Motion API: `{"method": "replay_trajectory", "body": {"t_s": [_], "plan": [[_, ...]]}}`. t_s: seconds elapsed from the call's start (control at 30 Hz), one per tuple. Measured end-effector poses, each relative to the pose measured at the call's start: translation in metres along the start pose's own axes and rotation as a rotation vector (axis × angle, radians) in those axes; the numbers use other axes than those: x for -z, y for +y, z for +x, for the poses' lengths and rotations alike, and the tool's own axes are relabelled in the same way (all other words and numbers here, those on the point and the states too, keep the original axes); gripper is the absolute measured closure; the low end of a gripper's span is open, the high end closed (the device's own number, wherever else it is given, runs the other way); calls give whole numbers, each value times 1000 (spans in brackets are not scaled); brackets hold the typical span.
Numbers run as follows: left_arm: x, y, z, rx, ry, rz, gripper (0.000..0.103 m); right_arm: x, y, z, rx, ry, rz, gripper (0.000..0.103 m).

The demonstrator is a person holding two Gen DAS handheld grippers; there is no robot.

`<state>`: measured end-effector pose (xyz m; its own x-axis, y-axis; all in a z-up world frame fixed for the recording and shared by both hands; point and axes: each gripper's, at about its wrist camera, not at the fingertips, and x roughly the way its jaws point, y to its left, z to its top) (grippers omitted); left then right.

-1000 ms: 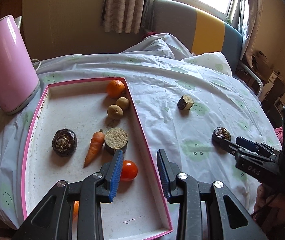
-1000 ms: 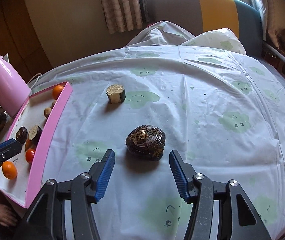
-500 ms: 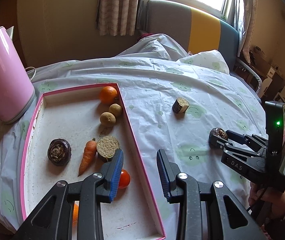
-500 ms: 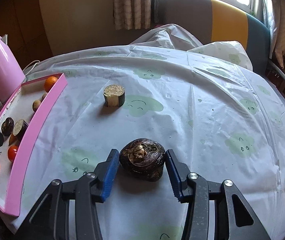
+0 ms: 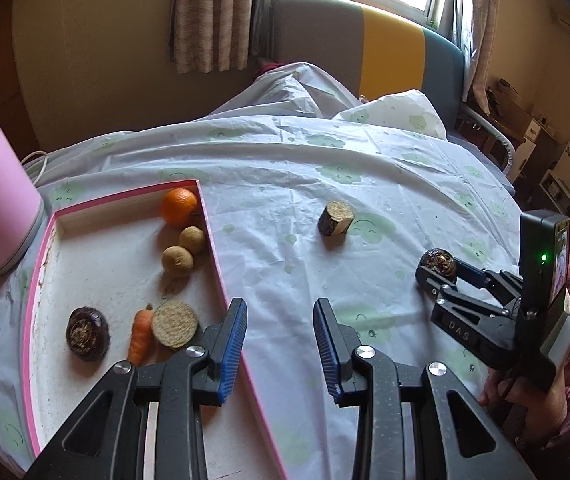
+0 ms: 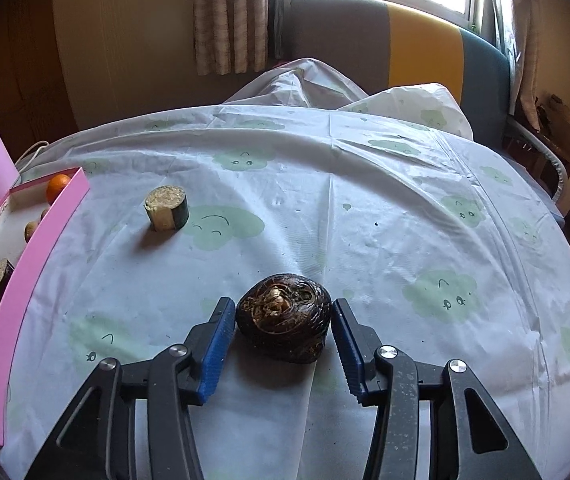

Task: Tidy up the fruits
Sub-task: 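Grasp the sliced root piece with the left gripper while the right holds the dark fruit, then carry the sliced root piece into the tray with the left gripper while the right holds the dark fruit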

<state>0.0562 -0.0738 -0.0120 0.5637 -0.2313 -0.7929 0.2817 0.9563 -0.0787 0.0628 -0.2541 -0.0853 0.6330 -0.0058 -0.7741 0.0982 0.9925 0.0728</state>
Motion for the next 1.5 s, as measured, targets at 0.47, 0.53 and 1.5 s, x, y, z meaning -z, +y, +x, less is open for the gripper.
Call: {"method": "replay_trajectory", "body": {"t_s": [0.47,0.53,1.5], "plan": [[-29,-22,43,49,75,-9,68,3,-5,2,-13,-14,33,53],[-36,-25,52,61,91,-14,68,3,-6,3,-16,-16,36,53],[-62,-59,115,-9,94,28,69,5,-10,6,-55,-19,66,52]]}}
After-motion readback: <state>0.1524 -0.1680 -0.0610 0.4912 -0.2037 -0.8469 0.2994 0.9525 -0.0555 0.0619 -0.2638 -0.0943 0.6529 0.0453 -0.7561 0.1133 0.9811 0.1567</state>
